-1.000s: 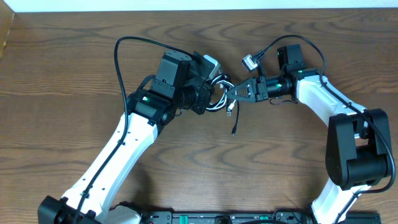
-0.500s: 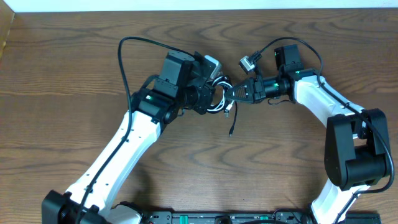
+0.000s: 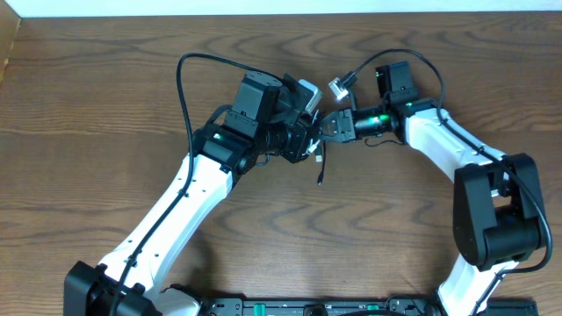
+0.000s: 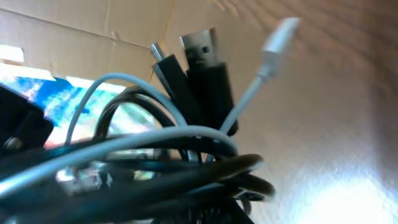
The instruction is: Untangle cables
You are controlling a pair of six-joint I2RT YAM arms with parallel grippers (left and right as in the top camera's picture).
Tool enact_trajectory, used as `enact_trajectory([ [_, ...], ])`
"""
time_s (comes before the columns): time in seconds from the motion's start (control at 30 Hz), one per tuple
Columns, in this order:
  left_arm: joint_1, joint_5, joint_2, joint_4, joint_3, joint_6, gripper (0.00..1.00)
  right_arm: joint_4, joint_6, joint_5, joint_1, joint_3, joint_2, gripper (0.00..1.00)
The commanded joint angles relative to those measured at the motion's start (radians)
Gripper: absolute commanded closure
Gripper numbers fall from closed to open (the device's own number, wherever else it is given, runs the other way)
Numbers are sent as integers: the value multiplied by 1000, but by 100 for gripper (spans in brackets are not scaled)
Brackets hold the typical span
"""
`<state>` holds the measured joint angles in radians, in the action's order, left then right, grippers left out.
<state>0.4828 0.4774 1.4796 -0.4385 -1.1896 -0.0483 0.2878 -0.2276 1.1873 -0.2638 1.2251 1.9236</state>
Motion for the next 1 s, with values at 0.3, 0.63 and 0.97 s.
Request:
enact_trajectory([
  [0.3, 7, 71, 4, -2, -11, 35, 92, -201, -64, 69, -51, 2, -13, 99],
  [0.63, 7, 27, 4, 7, -11, 62, 93, -178, 37, 137, -50, 1, -13, 85],
  [0.97, 7, 27, 50, 6, -7, 201, 92, -56, 42, -107, -57, 0, -13, 73],
])
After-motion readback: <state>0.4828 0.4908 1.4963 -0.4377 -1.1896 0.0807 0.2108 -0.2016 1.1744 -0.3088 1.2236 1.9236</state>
